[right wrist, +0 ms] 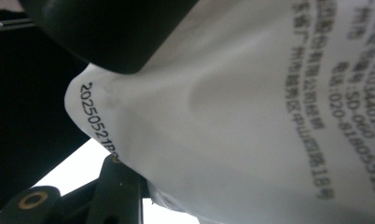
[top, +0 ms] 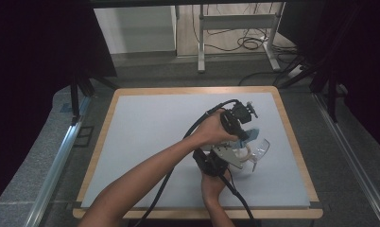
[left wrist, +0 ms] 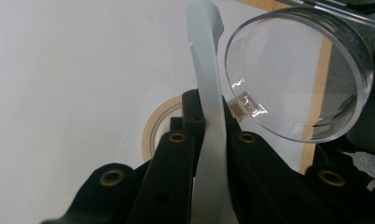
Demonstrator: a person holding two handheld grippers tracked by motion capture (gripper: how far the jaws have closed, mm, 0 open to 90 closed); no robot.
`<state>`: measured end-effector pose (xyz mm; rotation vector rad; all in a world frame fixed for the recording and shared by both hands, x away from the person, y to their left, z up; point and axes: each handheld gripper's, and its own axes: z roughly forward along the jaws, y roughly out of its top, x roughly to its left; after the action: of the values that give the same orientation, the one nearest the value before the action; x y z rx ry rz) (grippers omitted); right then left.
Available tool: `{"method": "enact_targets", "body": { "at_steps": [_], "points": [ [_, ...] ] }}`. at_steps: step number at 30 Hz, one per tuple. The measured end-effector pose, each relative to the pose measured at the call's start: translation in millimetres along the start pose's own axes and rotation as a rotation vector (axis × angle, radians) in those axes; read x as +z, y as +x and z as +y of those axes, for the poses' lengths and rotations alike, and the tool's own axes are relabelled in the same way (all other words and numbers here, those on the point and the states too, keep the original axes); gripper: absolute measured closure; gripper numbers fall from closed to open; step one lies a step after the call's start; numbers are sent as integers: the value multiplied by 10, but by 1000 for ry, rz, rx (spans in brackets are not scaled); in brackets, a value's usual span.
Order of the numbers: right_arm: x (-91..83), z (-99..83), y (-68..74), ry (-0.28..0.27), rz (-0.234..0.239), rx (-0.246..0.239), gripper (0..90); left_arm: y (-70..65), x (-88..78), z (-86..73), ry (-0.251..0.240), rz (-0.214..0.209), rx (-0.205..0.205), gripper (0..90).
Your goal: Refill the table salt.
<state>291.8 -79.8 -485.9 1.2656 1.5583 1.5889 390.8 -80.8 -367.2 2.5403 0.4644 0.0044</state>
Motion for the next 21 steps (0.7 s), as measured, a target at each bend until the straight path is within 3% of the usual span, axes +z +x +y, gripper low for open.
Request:
{"method": "enact_targets", "body": {
  "at_steps": [21],
  "points": [
    [-20,48,11,-6,-1,-13,548,-12,-38,35,6,-4,7,897]
  ]
}}
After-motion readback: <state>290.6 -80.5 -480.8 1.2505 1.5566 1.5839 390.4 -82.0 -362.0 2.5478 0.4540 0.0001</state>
